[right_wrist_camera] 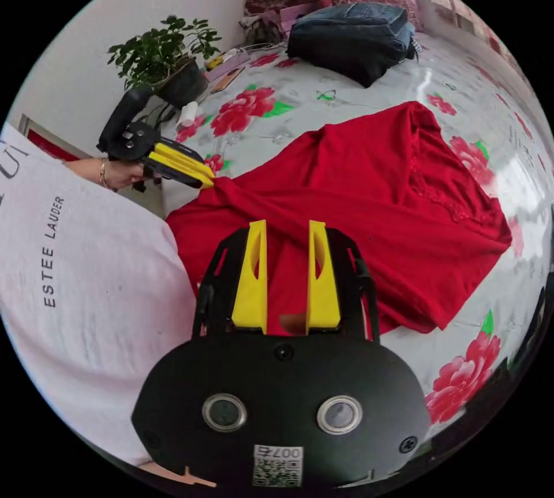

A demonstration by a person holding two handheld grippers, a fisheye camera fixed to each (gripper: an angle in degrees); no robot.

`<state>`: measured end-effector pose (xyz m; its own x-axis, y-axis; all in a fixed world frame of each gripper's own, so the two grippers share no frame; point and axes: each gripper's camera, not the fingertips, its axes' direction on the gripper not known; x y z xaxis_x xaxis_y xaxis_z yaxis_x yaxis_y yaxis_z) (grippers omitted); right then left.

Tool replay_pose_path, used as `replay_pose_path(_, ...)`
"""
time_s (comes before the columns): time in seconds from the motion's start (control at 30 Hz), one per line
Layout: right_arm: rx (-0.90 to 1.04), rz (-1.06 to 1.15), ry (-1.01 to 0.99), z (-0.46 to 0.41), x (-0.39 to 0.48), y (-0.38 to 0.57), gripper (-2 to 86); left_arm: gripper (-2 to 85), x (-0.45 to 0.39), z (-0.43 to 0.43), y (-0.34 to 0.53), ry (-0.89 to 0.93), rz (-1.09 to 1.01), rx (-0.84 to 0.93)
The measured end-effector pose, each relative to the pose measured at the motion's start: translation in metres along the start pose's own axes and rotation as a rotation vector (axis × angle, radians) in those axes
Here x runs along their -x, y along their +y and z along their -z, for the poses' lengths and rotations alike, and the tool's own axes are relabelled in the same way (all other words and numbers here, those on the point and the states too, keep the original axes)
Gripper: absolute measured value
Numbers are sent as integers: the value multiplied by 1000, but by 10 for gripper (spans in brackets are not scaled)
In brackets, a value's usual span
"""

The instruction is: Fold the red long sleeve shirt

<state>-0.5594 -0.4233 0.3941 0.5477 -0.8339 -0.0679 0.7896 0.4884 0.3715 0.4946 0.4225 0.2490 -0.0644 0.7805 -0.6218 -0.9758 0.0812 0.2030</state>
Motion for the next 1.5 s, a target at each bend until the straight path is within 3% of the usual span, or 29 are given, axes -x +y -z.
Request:
replay_pose_path(0.23,59,56,114,-25,52,6,65,-4,-76,86,28,-245,-346,-268)
replay_pose_path(0.3,43,19,91,-20,53,14,62,0,-105,71,52,-358,-516,-219)
replay_pose_path(0.4,46,-58,41,-19,53,28,56,-2,-115,15,80,-336,-576,-64)
replay_pose_path(0.47,39,-114,25,-18,57,42,51,-5,-118,-7,94,-288,-568,-4)
replay_pose_path(0.6,-5,-163,56,-12,68,54,46,-6,-119,1,109,-206,-479,-69)
replay_pose_path(0.8,-85,-133,104,-9,74,-5,42,17,-85,16,94,-120,-289,-143)
replay_pose_path(1.0,101,-180,47,-71,80,-34,44,51,-80,-10,57,-111,-270,-40)
replay_pose_path(1.07,25,-209,88,-62,95,-9,42,51,-82,-23,54,-137,-284,26)
replay_pose_path(1.23,36,-288,55,-42,119,67,42,49,-78,-14,78,-141,-284,-14)
replay_pose_path(1.5,-74,-745,153,21,120,191,55,64,-49,15,130,-46,-185,49)
